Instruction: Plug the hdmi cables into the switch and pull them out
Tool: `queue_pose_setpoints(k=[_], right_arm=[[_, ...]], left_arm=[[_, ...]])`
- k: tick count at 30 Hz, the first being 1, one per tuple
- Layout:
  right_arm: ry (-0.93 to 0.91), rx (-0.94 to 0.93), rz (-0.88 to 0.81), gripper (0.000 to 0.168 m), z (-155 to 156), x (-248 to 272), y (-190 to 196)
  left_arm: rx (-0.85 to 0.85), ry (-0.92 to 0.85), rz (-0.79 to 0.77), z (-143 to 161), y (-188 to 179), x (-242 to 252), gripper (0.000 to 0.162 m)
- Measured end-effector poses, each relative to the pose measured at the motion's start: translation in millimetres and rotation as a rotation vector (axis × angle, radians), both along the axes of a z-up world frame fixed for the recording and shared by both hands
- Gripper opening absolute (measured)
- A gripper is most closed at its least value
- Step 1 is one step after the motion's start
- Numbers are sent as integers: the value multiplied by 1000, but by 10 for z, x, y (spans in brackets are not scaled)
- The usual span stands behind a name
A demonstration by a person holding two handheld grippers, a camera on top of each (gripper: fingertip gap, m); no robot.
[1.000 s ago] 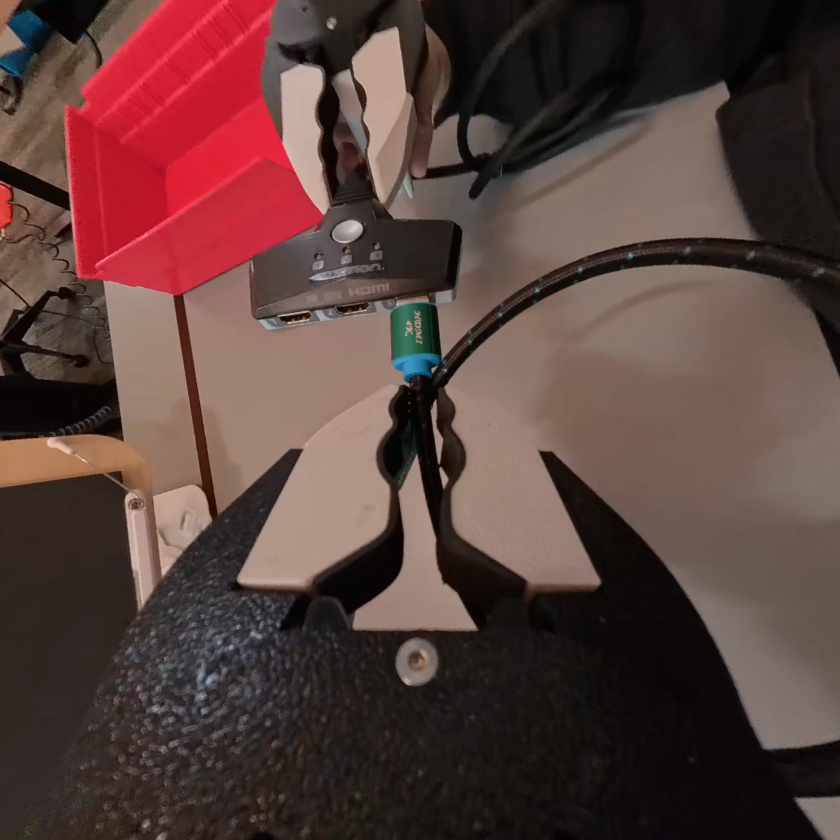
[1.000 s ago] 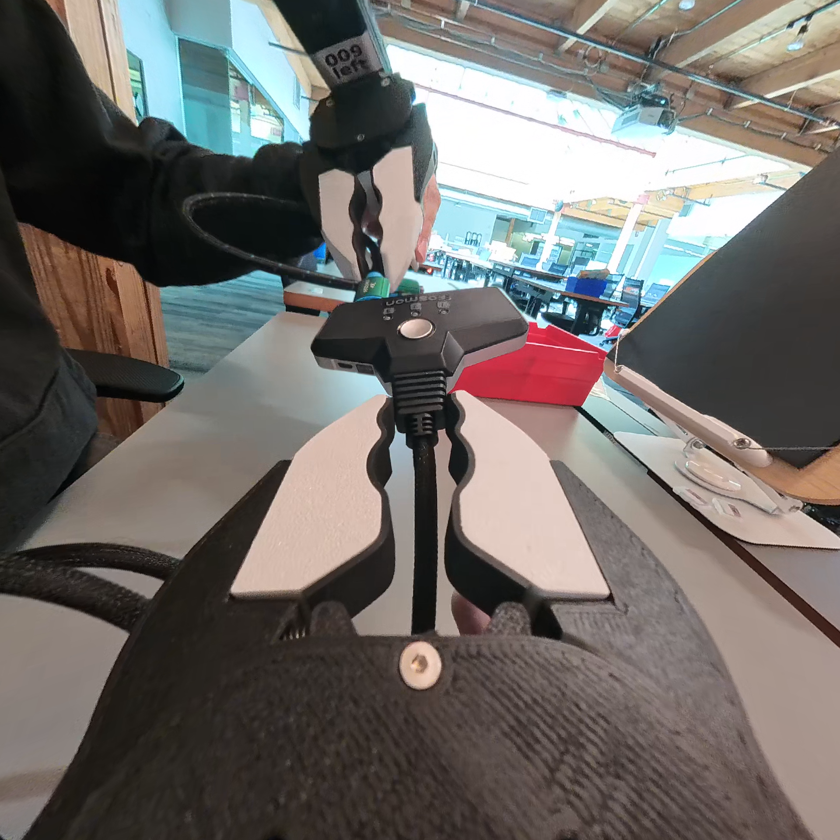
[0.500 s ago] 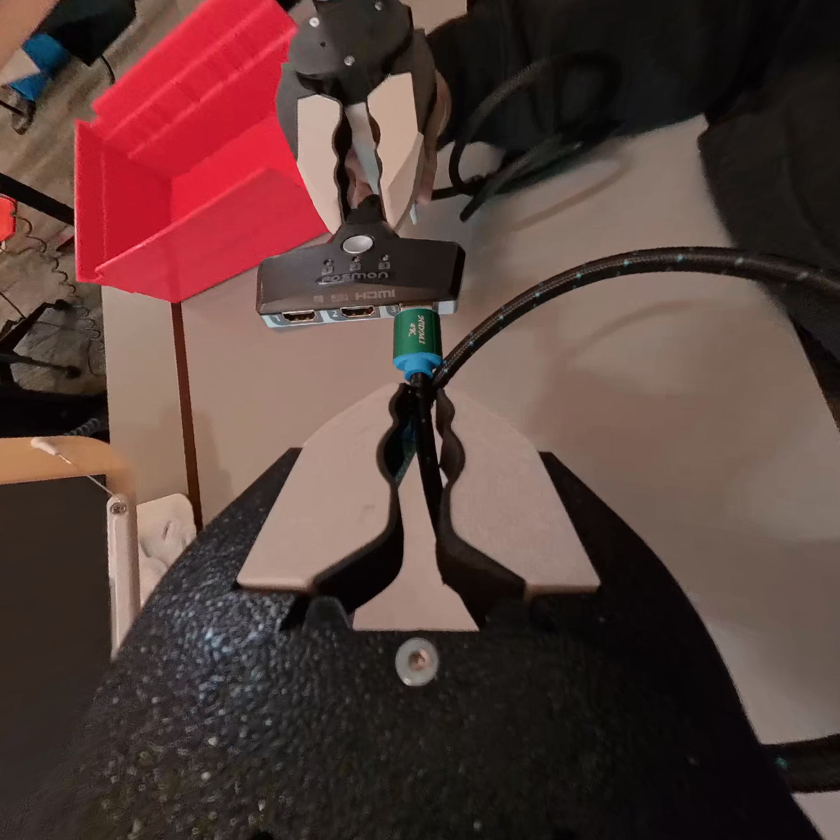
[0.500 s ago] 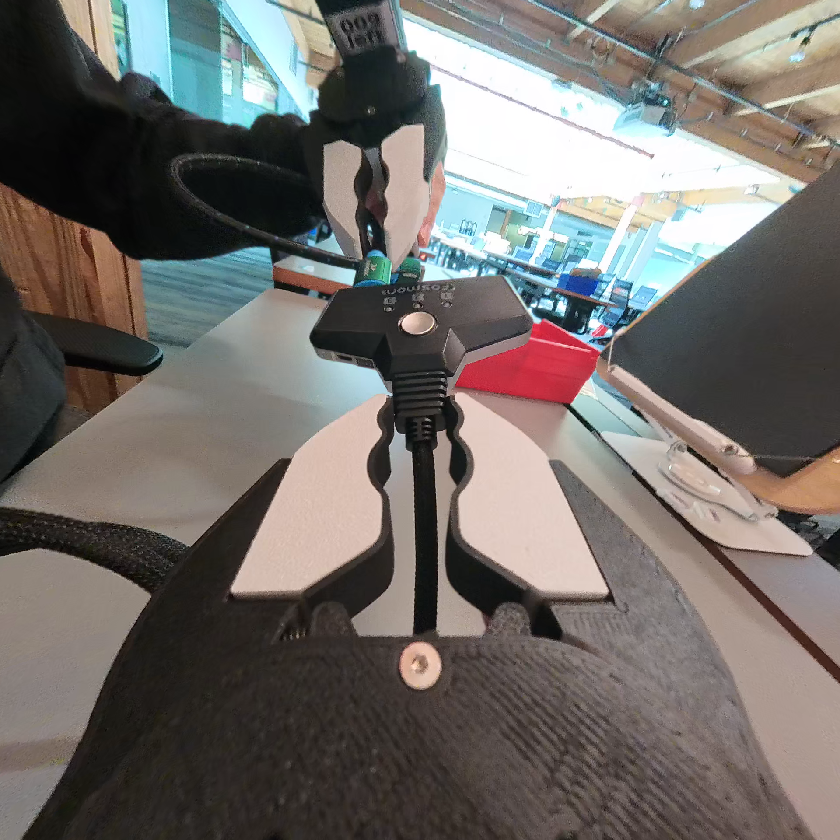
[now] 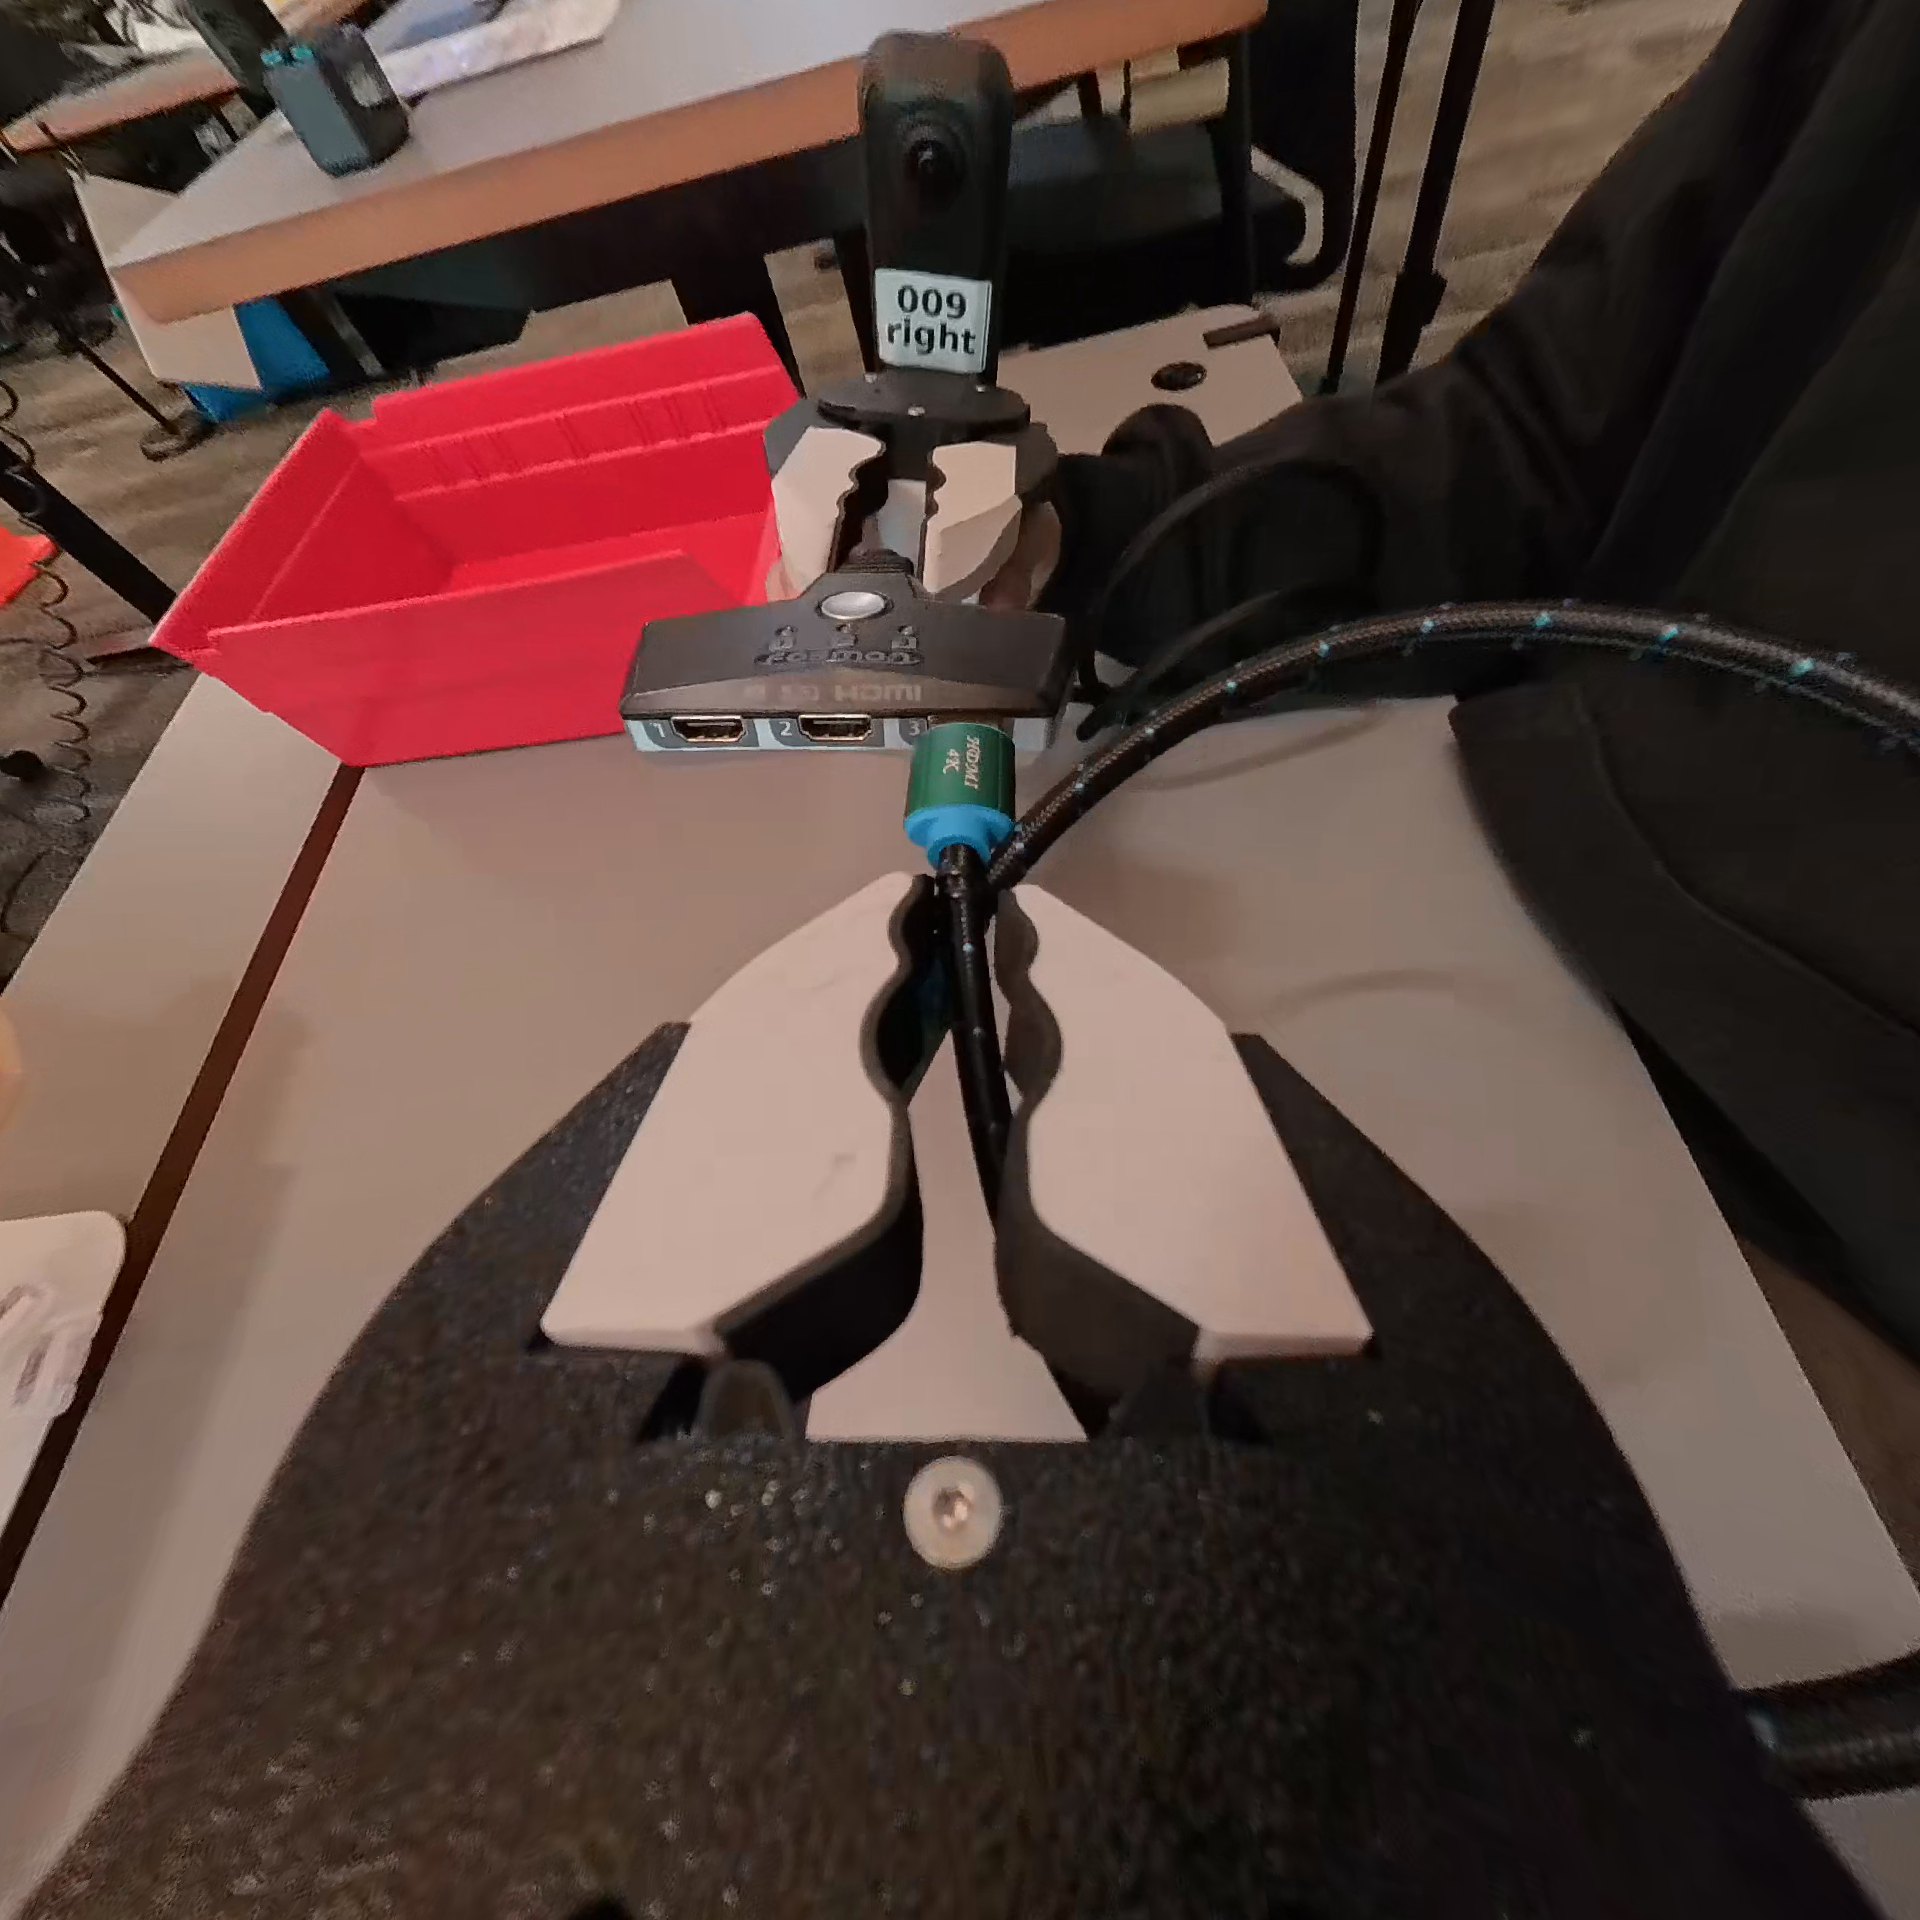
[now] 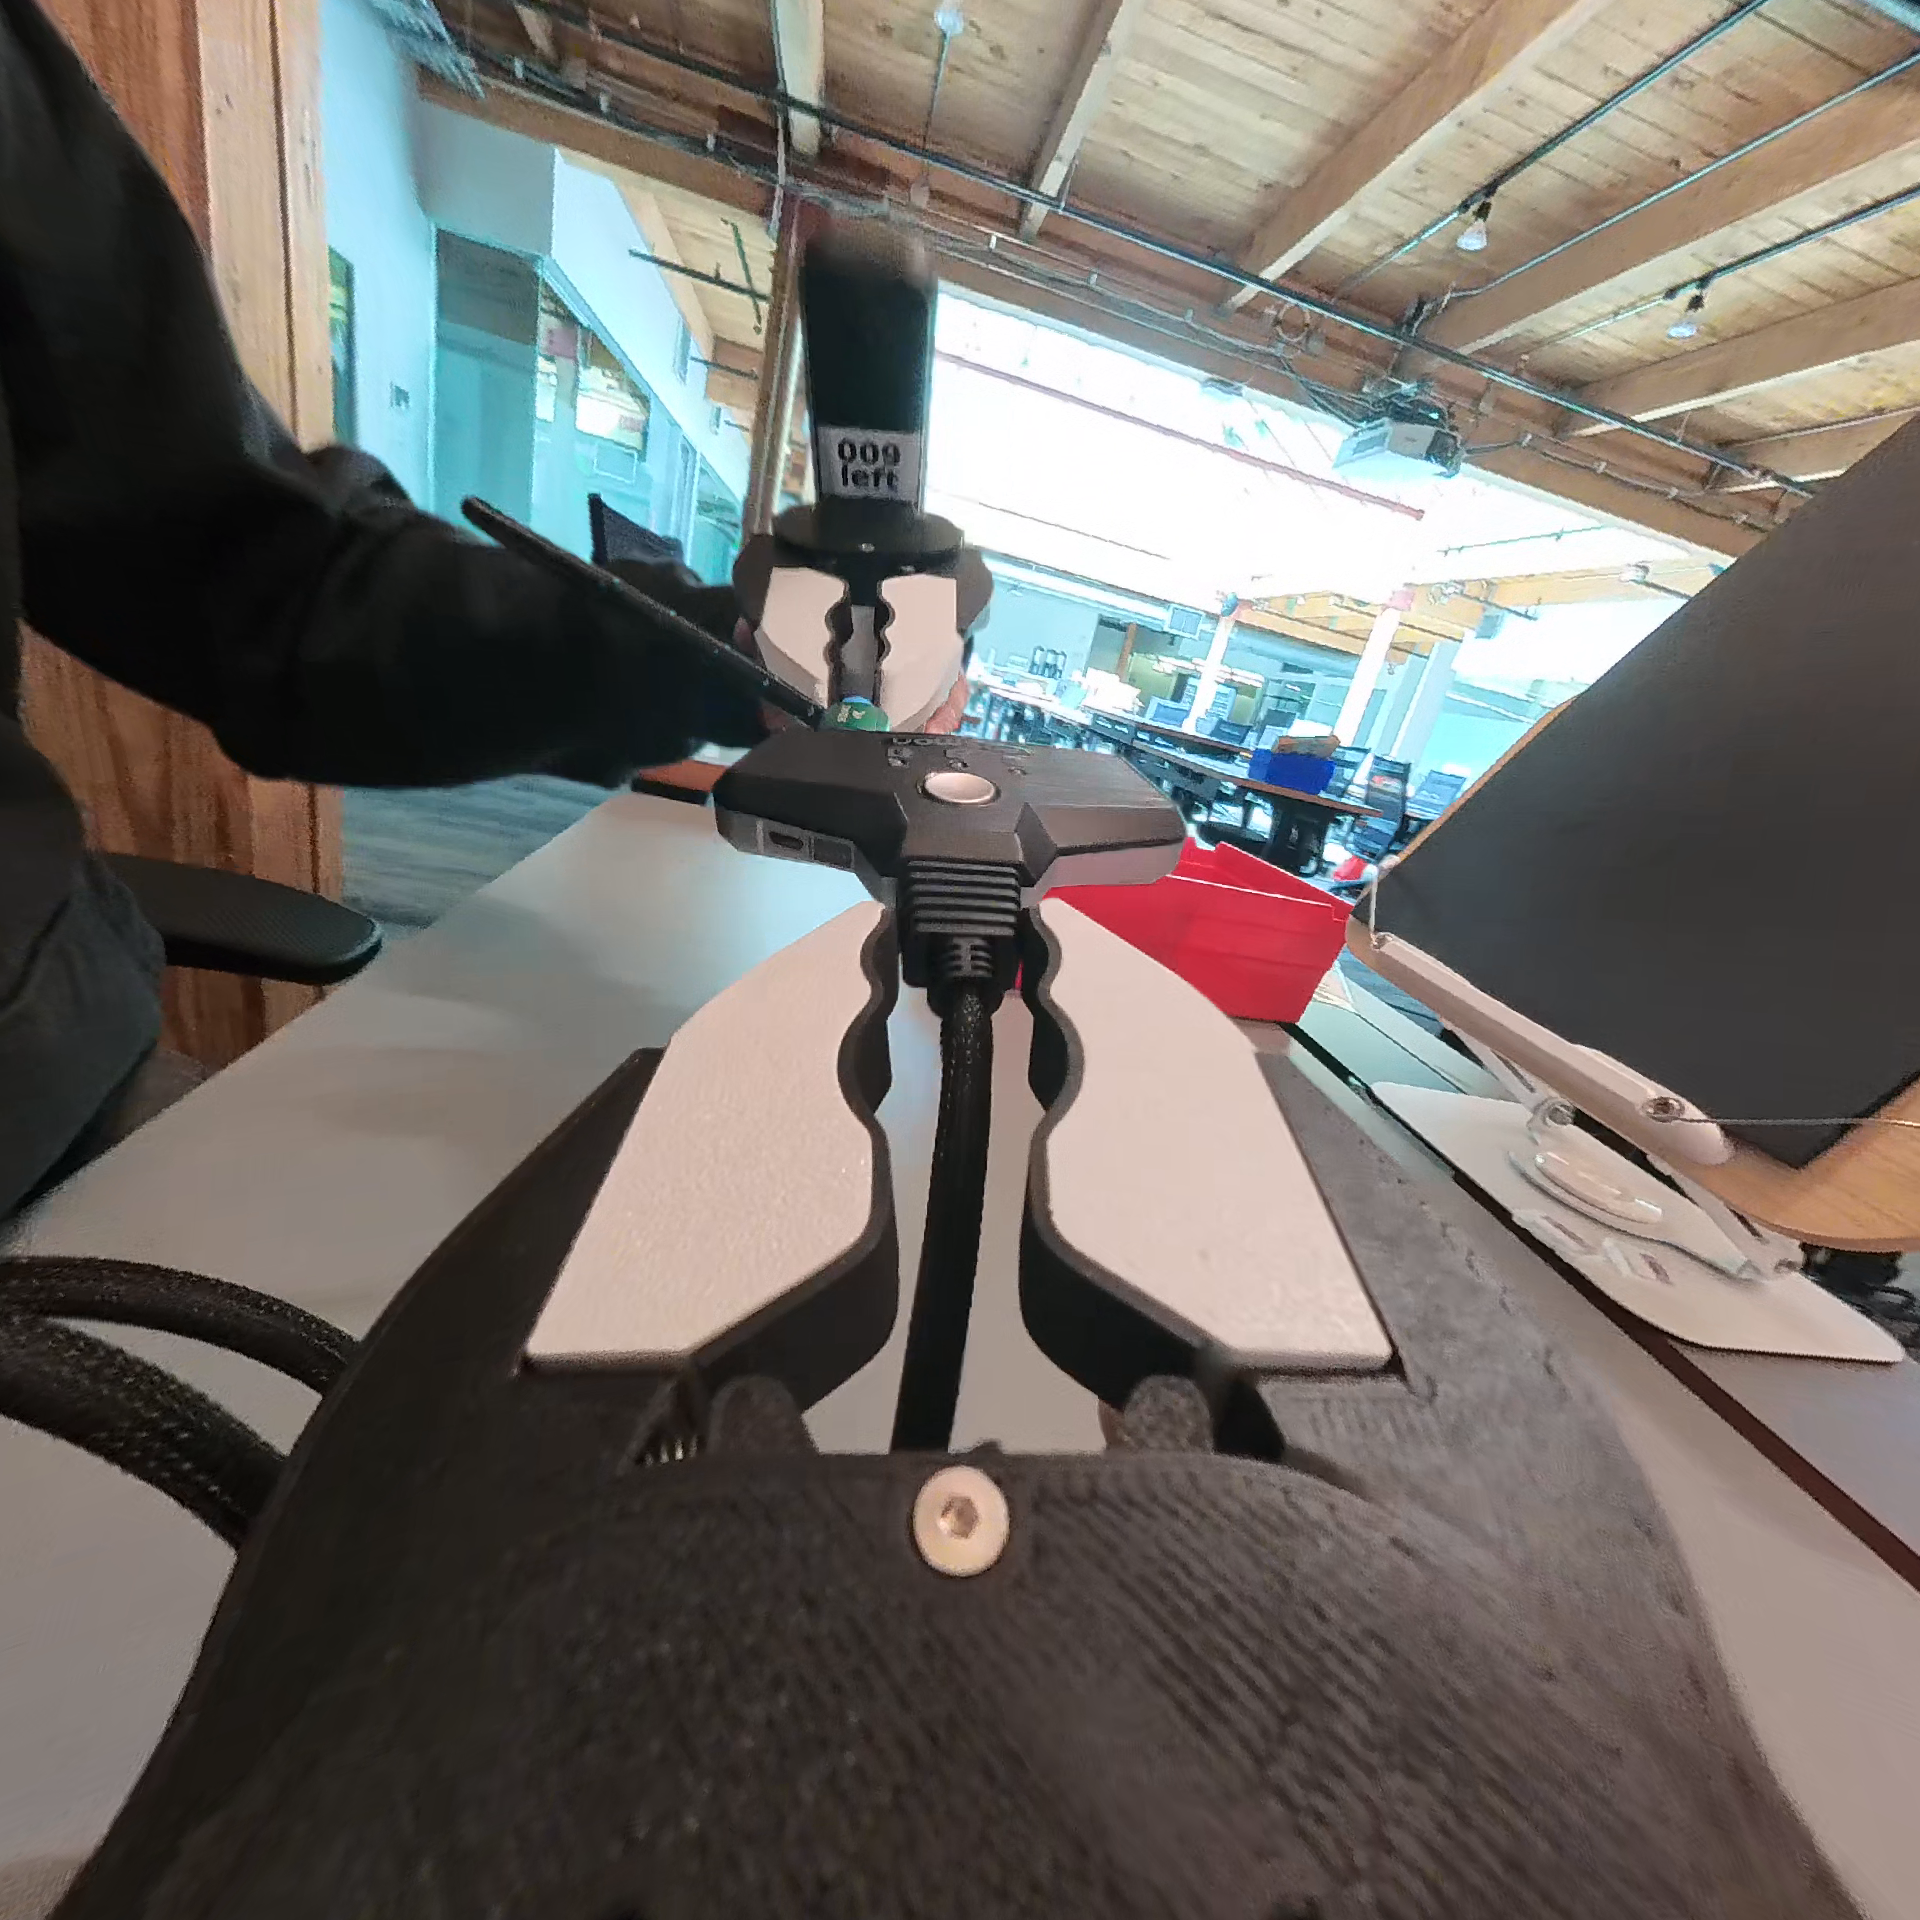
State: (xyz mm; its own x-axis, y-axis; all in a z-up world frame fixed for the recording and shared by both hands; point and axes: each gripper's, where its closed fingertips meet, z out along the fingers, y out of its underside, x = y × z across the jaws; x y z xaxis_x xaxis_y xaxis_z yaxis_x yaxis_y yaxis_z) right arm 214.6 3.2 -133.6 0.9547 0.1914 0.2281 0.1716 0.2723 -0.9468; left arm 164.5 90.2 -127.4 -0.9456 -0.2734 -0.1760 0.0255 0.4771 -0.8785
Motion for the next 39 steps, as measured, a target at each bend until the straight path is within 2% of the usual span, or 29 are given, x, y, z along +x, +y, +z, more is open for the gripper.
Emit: queue_pose_setpoints(k=[3, 7, 17, 21, 27, 29, 35, 39], right_arm=[[86, 10, 75, 22, 52, -24, -29], [121, -40, 83, 22, 31, 3, -21], [57, -113, 63, 22, -49, -47, 40], [96, 6, 75, 22, 116, -7, -66], [59, 13, 72, 22, 130, -19, -124], [63, 8, 77, 22, 118, -21, -114], [62, 3, 83, 22, 106, -41, -86], [69, 10, 93, 22, 120, -48, -95]], left_arm=[[-30, -10, -3, -16, -18, -18, 11], [-16, -7, 21, -51, -18, -6, 11], [201, 11, -7, -189, 37, -66, 10], [-14, 15, 12, 75, -64, -13, 12], [-72, 52, 1, 95, -96, -41, 16], [-97, 63, 1, 126, -65, -58, 12], [-56, 65, 27, 78, -37, -49, 8], [52, 51, 30, -73, -24, -25, 8]])
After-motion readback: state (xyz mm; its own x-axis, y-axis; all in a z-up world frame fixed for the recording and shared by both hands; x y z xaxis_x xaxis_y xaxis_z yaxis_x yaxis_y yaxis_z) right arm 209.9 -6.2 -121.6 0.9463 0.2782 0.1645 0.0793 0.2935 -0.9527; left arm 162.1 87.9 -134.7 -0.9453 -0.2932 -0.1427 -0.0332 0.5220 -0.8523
